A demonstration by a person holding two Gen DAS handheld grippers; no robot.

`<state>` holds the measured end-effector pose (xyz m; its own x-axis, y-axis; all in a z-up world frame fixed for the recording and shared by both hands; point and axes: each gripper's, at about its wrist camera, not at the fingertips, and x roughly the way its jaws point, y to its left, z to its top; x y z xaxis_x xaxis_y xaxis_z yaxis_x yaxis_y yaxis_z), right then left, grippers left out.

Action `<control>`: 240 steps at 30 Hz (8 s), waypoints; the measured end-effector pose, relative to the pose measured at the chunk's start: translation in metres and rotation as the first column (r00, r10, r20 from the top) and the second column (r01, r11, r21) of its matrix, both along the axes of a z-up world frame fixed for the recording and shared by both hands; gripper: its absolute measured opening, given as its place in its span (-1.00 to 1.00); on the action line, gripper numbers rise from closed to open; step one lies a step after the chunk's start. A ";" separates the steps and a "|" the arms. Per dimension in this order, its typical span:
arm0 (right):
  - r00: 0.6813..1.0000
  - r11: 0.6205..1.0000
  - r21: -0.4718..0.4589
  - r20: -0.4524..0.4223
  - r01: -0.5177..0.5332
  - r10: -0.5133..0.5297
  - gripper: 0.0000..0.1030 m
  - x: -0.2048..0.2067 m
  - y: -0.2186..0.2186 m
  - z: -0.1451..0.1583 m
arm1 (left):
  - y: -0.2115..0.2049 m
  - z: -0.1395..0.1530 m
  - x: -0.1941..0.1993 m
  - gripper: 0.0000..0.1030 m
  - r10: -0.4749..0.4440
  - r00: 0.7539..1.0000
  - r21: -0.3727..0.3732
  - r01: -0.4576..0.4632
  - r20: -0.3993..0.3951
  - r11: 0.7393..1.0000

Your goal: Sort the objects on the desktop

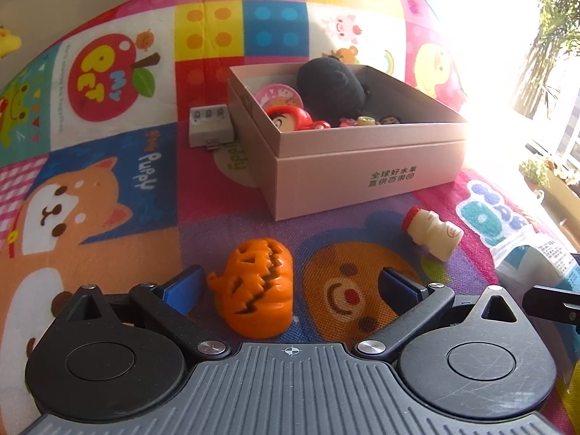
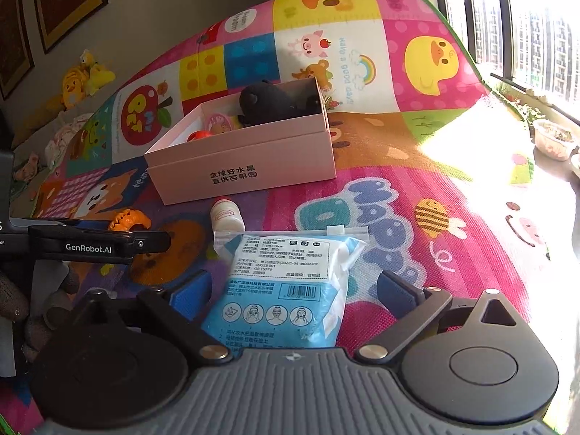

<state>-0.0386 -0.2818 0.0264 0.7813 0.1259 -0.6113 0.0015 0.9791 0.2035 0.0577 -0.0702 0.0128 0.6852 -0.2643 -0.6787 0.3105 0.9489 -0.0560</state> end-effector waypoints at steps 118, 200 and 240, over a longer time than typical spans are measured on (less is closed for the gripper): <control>0.997 0.993 -0.108 -0.065 -0.051 0.044 0.31 -0.001 0.013 0.008 | -0.034 0.001 -0.010 0.10 -0.225 0.974 0.013 0.224 0.039 0.974; 0.994 0.975 -0.203 -0.078 -0.090 0.076 -0.31 0.177 0.054 0.057 | 0.073 0.003 0.001 0.98 0.159 0.980 -0.293 -0.118 0.122 0.949; 0.792 0.885 -0.143 -0.525 -0.444 0.312 -0.78 0.299 0.220 0.018 | 0.077 -0.002 0.006 1.00 0.094 0.995 -0.178 -0.087 0.032 0.980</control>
<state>0.2602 -0.0620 0.0445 0.3064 0.1434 -0.9410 -0.3477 0.9371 0.0296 0.0638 0.0066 0.0108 0.7378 -0.3127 -0.5983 0.2290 0.9496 -0.2139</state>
